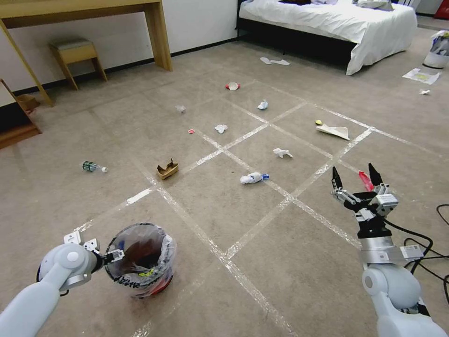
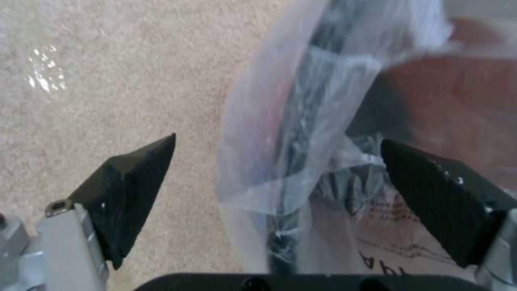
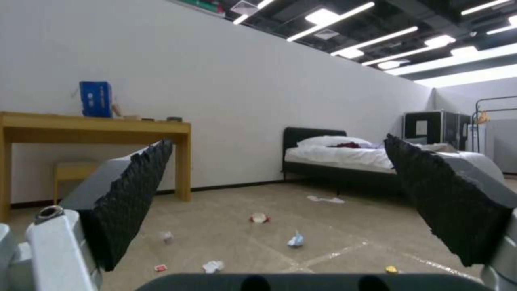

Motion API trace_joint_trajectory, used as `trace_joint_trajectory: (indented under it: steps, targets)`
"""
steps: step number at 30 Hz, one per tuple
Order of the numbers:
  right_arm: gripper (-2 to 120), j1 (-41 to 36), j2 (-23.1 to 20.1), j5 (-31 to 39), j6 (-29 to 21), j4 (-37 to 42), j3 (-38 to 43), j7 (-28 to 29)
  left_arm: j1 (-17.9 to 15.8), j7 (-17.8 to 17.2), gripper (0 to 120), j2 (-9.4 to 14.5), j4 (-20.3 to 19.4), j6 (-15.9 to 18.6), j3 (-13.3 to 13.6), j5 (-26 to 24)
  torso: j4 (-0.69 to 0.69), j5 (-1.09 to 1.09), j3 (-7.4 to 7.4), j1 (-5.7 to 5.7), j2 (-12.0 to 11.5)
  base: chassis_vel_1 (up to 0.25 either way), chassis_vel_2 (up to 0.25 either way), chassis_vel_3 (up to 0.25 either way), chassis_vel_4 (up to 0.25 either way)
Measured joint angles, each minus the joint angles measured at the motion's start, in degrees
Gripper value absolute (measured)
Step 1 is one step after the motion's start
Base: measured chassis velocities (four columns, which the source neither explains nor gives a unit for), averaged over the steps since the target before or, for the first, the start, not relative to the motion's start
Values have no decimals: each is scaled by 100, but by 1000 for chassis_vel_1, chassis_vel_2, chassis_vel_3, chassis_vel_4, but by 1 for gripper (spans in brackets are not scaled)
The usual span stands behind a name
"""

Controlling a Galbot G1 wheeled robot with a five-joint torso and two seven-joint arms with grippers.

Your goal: Pick up the trash bin and place the garbage on the floor into it.

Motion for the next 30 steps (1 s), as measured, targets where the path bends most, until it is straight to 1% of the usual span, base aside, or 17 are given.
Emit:
trace_joint_trajectory:
  steps: [1,3,5,6,9,10,11,12,15,17,18,20,21,23,24,27,30]
  targets:
    - [100,-18,-24,-2,4,8,10,0,-53,0,98,-29,76,0,112,14,0,-1,0,0,0,0,0,0,0]
    - [100,-22,-27,-2,5,13,11,0,-72,0,98,-35,98,0,142,17,0,1,0,0,0,0,0,0,0]
    - [100,-40,-30,-4,10,23,23,1,-131,1,88,-54,165,0,232,26,0,-2,0,0,0,0,0,0,0]
    - [100,-40,-30,-4,10,23,23,1,-131,1,88,-54,165,0,232,26,0,-2,0,0,0,0,0,0,0]
    - [100,-88,-30,-16,52,23,40,1,-175,0,73,-60,179,0,276,18,0,0,0,0,0,0,0,0,0]
    - [100,-88,-30,-16,52,23,40,1,-175,0,73,-60,179,0,276,18,0,0,0,0,0,0,0,0,0]
    - [100,-102,-29,-23,68,19,40,-2,-176,-3,67,-54,169,0,282,0,-1,0,0,0,0,0,0,0,0]
    - [100,-102,-29,-23,68,19,40,-2,-176,-3,67,-54,169,0,282,0,-1,0,0,0,0,0,0,0,0]
    - [100,-107,-30,-29,89,8,41,-5,-171,-3,57,-26,150,1,283,-19,0,-1,0,0,0,0,0,0,0]
    - [100,-89,-50,-27,90,7,30,-5,-130,-3,45,34,89,1,247,-55,-1,-1,0,0,0,0,0,0,0]
    - [100,-89,-50,-27,90,7,30,-5,-130,-3,45,34,89,1,247,-55,-1,-1,0,0,0,0,0,0,0]
    - [100,-55,-59,-27,87,4,6,-4,-69,-3,33,68,8,1,200,-61,0,-1,0,0,0,0,0,0,0]
    - [100,-55,-59,-27,87,4,6,-4,-69,-3,33,68,8,1,200,-61,0,-1,0,0,0,0,0,0,0]
    - [100,-36,-54,-34,81,0,-10,-3,19,-3,22,90,-101,1,142,-58,0,-1,0,0,0,0,0,0,0]
    - [100,-36,-54,-34,81,0,-10,-3,19,-3,22,90,-101,1,142,-58,0,-1,0,0,0,0,0,0,0]
    - [100,-31,-44,-40,77,0,-12,2,147,0,7,114,-241,1,72,-53,0,-1,0,0,0,0,0,0,0]
    - [100,-31,-44,-40,76,0,-9,3,181,9,2,120,-280,1,55,-56,0,-1,0,0,0,0,0,0,0]
